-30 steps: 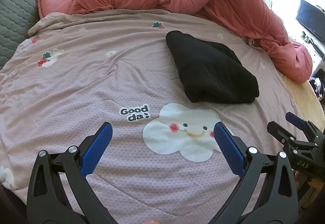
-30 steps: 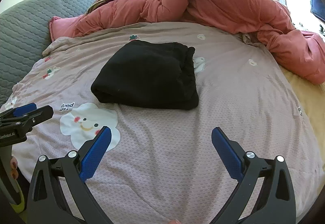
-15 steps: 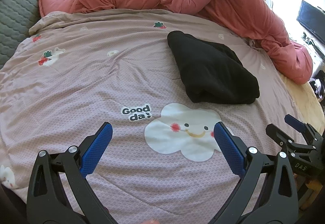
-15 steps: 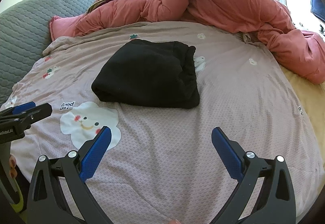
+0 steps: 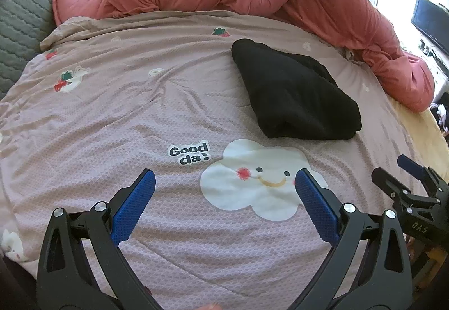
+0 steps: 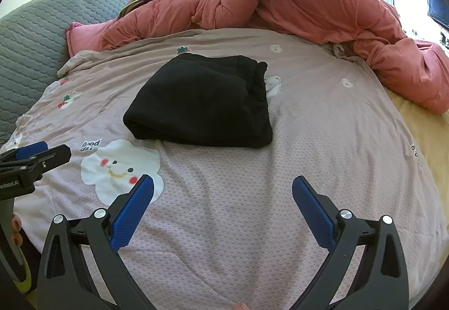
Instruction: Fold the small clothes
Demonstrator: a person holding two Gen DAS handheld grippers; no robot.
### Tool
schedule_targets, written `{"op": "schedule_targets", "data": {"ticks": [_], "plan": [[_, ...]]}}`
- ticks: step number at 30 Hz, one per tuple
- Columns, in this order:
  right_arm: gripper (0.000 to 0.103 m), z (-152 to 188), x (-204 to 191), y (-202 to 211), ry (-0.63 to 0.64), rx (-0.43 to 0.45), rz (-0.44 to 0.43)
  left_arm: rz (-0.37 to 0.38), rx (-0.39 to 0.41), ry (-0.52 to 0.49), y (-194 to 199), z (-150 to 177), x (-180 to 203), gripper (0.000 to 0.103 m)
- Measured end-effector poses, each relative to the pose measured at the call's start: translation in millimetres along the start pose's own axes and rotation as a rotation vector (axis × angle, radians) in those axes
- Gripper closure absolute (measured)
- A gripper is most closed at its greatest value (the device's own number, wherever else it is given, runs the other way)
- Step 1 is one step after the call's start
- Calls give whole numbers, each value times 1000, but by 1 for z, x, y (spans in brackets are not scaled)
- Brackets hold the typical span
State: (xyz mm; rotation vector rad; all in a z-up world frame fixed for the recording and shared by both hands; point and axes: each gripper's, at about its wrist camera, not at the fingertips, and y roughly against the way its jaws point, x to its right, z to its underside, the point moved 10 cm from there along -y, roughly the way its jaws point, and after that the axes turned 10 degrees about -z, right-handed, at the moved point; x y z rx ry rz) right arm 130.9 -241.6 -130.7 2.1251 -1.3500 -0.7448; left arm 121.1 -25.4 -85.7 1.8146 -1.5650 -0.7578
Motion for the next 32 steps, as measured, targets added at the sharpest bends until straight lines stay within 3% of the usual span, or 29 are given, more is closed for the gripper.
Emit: {"op": "schedule_targets", "data": {"ticks": [12, 17, 21, 23, 28, 31, 32], "plan": [[5, 3, 11, 1, -15, 0, 24, 14, -20, -6, -5, 5, 3, 9], [5, 8, 35, 12, -74, 20, 96, -11, -61, 23, -15, 8, -7, 10], [5, 15, 78, 38, -193, 64, 198, 20, -110, 116, -28, 10, -30, 10], [5, 24, 111, 63, -266, 101, 295, 12, -122, 148, -35, 6, -46, 10], [5, 80, 217, 145, -540, 159, 593, -132, -142, 256, -59, -15, -134, 10], [5, 151, 294, 217, -706, 144, 896, -301, -104, 310, -66, -31, -222, 10], [5, 171, 309, 230, -755, 130, 946, -372, -90, 331, -68, -35, -259, 10]]}}
